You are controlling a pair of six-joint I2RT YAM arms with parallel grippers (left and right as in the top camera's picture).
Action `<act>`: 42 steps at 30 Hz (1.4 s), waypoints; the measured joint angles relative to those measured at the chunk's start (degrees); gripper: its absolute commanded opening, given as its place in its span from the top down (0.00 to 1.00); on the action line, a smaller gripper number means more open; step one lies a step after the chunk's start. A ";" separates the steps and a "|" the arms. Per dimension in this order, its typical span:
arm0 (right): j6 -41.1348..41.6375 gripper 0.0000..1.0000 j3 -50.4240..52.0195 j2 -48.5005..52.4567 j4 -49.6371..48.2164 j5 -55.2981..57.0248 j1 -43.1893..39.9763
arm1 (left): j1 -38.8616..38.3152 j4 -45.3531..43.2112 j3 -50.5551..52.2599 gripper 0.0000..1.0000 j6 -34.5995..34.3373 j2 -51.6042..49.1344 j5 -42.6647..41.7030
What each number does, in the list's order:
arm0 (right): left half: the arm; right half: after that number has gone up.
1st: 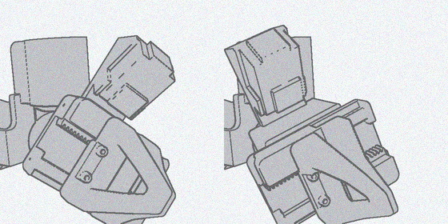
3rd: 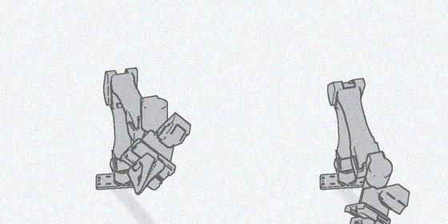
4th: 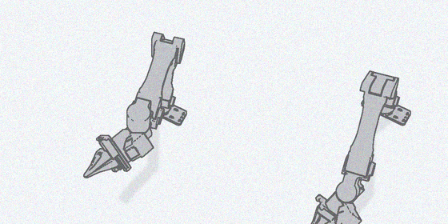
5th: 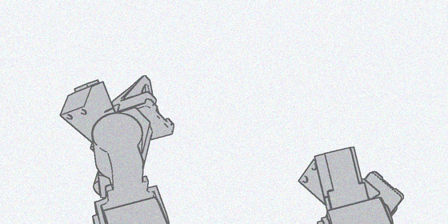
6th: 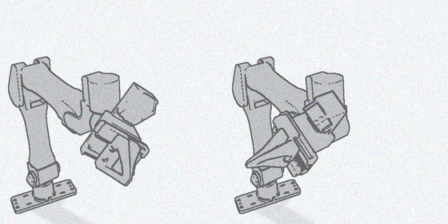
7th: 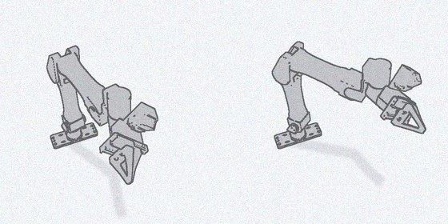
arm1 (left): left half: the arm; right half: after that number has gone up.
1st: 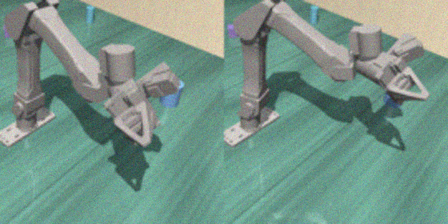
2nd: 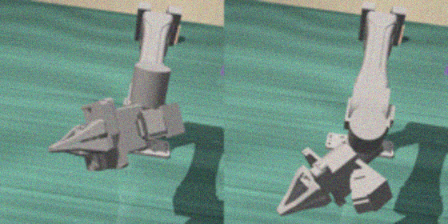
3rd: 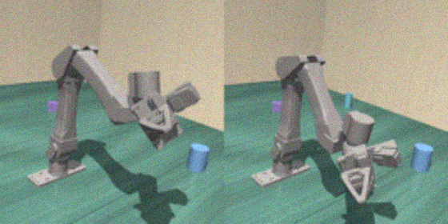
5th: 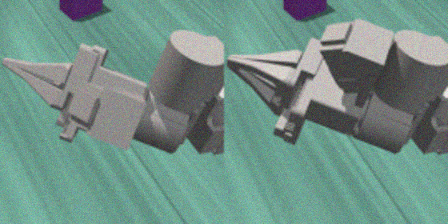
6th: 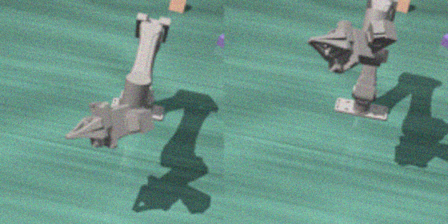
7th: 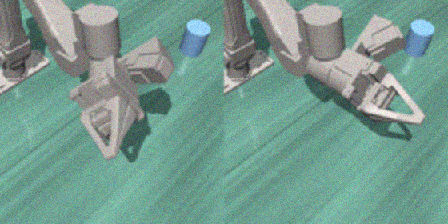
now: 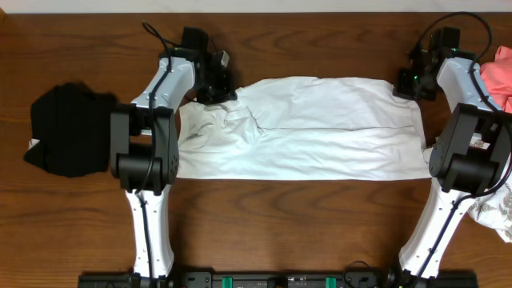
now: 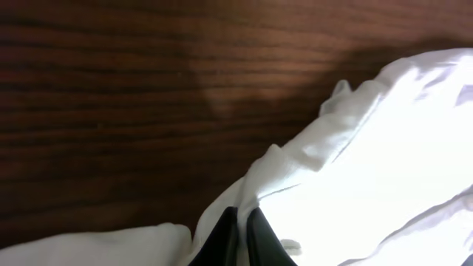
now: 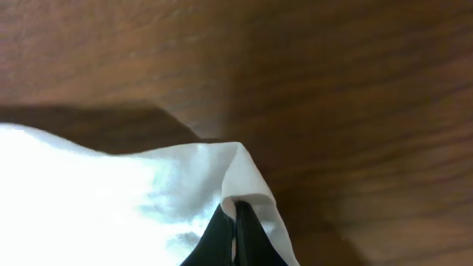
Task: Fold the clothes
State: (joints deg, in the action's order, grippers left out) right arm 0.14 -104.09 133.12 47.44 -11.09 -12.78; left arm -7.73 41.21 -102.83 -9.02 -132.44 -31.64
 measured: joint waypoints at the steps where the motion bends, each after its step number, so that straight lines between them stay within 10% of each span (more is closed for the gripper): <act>1: -0.17 0.99 0.00 -0.09 0.48 -0.52 0.00 | 0.00 0.35 0.00 0.94 -0.02 0.55 0.48; 42: -0.70 0.99 -0.37 -12.00 25.51 8.37 -0.17 | 0.00 21.66 0.00 0.94 0.00 6.86 3.58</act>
State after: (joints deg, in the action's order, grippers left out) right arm -0.56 -104.47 121.12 72.95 -2.72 -12.95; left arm -7.73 62.87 -102.83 -9.02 -125.58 -28.05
